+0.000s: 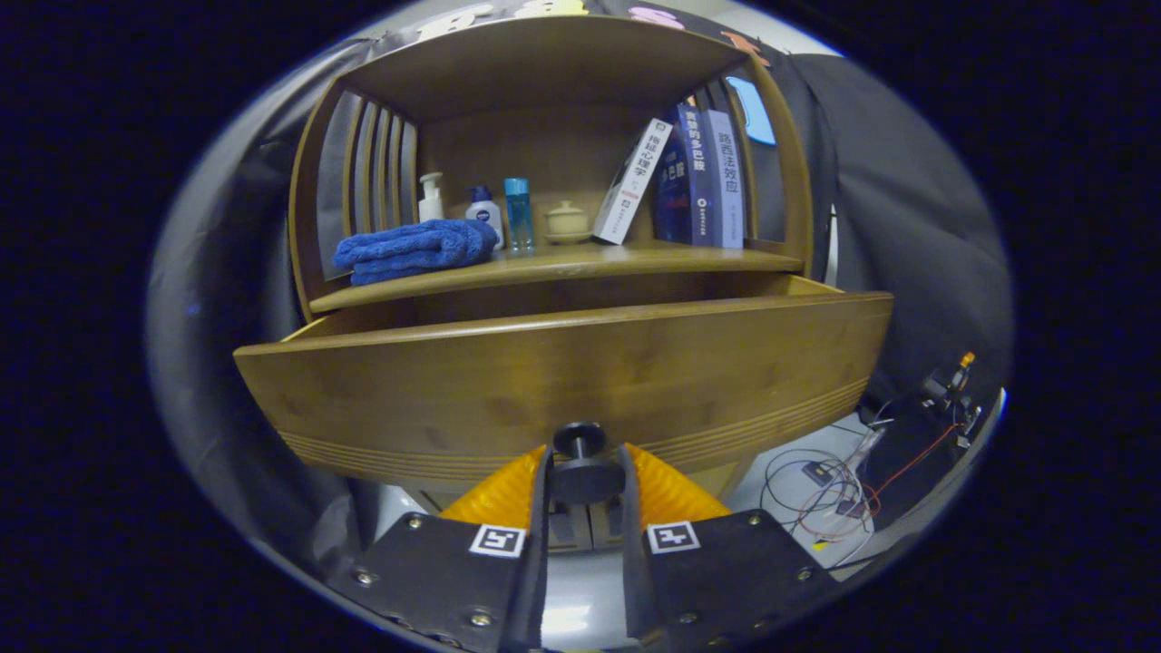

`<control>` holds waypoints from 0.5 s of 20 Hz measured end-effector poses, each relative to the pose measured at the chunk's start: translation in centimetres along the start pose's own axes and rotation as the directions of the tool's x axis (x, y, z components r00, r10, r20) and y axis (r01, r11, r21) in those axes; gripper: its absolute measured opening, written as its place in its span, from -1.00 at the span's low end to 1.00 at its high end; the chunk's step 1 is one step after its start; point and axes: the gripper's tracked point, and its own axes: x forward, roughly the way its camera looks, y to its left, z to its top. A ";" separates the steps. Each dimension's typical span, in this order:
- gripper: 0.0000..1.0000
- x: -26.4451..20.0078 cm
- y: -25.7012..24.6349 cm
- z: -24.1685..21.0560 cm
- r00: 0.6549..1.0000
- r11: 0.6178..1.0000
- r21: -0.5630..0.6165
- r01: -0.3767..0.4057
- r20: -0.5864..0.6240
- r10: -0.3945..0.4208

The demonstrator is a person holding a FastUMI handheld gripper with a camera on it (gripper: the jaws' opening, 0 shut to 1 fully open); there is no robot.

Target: Pull open the drawer, take out the items inside it, and place them on the countertop above the cabinet.

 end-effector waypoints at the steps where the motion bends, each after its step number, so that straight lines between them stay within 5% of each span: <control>1: -0.31 -0.6 -0.1 -0.4 1.000 1.000 0.000 0.010 -0.006 -0.010; 10: -0.31 -5.8 -1.3 -3.4 0.996 0.998 0.023 0.066 -0.060 -0.065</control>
